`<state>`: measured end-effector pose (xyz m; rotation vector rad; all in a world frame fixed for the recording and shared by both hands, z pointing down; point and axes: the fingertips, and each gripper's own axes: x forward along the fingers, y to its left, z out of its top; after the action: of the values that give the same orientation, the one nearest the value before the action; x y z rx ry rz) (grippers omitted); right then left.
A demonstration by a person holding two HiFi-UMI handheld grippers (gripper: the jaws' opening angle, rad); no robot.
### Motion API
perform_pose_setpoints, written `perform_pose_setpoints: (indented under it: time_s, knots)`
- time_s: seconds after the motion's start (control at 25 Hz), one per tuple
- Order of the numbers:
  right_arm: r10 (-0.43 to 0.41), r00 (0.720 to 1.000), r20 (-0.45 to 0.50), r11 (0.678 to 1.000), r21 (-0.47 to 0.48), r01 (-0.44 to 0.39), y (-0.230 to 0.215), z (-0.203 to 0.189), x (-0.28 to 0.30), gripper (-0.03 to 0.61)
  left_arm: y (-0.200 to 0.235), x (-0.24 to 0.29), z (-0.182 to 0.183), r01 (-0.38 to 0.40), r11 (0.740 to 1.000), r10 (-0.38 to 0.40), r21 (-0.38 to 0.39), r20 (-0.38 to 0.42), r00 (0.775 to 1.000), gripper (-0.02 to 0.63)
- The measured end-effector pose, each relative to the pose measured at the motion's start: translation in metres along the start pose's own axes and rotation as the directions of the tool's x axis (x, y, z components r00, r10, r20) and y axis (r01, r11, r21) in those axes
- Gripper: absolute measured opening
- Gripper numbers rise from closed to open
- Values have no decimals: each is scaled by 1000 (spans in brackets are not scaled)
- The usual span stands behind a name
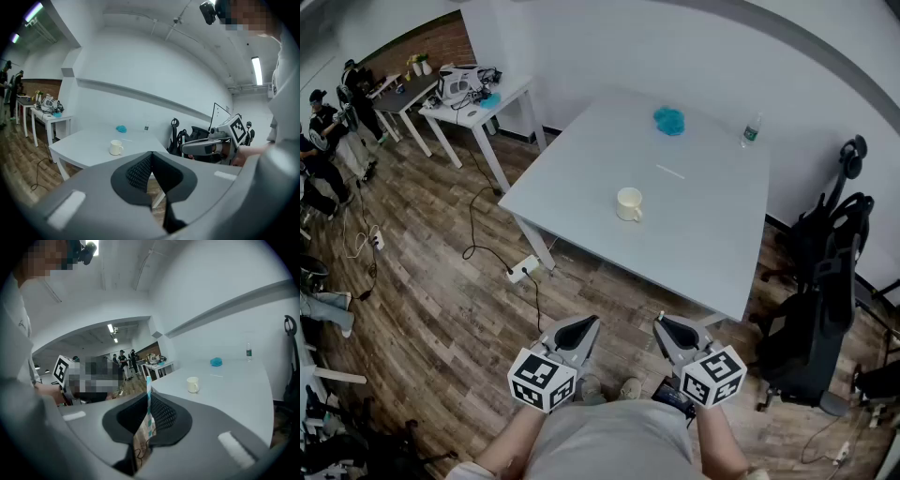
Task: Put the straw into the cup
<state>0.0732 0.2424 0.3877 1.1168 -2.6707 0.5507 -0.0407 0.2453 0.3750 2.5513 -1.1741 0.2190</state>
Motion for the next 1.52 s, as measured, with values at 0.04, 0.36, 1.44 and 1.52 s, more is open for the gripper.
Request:
perform_pose_setpoints:
  time_s: [0.04,0.36,1.44,1.52]
  knots:
    - [3,1000,2,1000,-4,-3,0,1,1,26,1,0,1,-1,1000,1,0,1,1000,18]
    - [-9,1000,2,1000,-17,9,1,6,5,26,3,-1,7,14,1000,-14,8,10,1000,18]
    - [-78,995,62,997,20,77,42,12,35,28,49,-36,7,82,997,-82,8,32,996,18]
    - [-79,995,64,997,25,78,38,12,38,28,52,-32,7,84,996,-84,8,31,996,18]
